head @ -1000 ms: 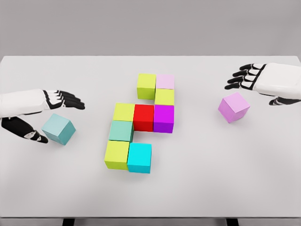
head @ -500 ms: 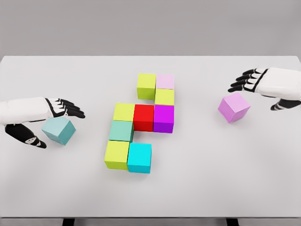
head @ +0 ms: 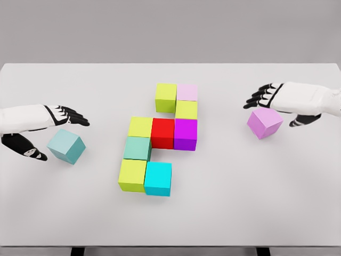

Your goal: Assemble the squares on the desktop into the number 2

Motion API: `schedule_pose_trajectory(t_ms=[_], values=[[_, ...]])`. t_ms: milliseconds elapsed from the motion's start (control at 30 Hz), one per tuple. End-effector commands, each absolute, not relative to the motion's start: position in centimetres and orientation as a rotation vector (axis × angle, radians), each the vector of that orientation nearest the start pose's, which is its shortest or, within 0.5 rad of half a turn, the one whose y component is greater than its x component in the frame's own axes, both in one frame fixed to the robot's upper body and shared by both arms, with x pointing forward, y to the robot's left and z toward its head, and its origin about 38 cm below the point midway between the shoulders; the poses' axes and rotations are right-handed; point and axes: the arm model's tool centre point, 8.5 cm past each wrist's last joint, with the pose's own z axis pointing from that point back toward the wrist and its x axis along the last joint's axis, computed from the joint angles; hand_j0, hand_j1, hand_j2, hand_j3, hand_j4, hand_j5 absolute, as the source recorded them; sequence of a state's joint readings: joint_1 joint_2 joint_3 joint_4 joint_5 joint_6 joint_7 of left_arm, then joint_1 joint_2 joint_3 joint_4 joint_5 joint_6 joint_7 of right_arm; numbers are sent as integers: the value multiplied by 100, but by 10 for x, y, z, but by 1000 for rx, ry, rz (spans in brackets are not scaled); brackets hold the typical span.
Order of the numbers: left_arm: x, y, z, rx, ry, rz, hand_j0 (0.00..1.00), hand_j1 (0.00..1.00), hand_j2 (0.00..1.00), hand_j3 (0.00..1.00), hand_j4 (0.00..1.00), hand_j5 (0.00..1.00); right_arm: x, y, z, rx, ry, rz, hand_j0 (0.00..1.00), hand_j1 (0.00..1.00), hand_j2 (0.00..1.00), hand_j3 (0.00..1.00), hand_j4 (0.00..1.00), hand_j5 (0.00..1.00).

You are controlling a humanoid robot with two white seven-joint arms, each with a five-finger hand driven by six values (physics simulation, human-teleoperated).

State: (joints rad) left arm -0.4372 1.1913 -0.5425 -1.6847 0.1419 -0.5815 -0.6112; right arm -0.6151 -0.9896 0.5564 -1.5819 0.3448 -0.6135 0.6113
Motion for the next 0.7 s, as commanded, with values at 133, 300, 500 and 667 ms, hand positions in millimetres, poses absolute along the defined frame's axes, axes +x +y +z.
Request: schedule_pose_trajectory(t_ms=[133,300,500,667], values=[[357,360,253,74,-1416,-1923,100,100,100,100,100,100,419,-341,239,-467,-1246,2194,100,100,100,100,100,100],[357,361,256,81,-1416,-1926,100,100,100,100,100,100,422,-333,232,-462,-1243,2212,100,100,100,100,100,100],[361,360,271,108,-1447,-1931,100,100,100,100,100,100,423,-326,226,-439,-1246,2214,100,100,100,100,100,100],[353,367,268,97,-1363,-1973,100,100,100,100,100,100,428,-327,218,-456,-1214,2220,100,100,100,100,100,100]])
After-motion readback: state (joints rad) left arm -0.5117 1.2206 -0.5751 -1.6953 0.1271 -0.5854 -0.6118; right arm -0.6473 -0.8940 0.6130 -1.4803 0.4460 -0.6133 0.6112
